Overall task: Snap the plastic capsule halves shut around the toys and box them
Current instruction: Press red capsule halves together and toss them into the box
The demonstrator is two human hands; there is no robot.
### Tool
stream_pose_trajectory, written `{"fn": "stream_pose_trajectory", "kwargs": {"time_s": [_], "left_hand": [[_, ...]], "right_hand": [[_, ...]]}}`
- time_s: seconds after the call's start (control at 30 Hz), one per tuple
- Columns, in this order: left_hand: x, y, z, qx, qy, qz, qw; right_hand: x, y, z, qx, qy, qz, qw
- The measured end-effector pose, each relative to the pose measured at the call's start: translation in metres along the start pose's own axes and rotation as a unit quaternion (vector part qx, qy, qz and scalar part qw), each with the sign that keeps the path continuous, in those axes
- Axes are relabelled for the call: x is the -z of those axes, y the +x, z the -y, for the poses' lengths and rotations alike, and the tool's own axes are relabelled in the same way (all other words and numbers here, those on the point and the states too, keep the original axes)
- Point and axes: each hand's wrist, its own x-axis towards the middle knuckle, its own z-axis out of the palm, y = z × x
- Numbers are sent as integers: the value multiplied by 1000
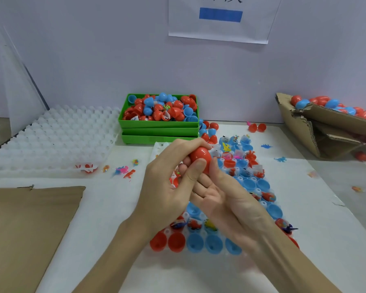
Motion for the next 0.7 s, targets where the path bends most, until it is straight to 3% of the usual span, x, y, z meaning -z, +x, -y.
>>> {"fn": "stream_pose_trajectory", "kwargs": {"time_s": [0.17,0.7], "left_hand": [[-2,-2,0,-41,22,-22,999],[-3,-3,4,-49,53,-23,997]], "right_hand": [[-1,0,-3,-2,33,23,999],[3,-2,-4,-4,63,-1,998]]}}
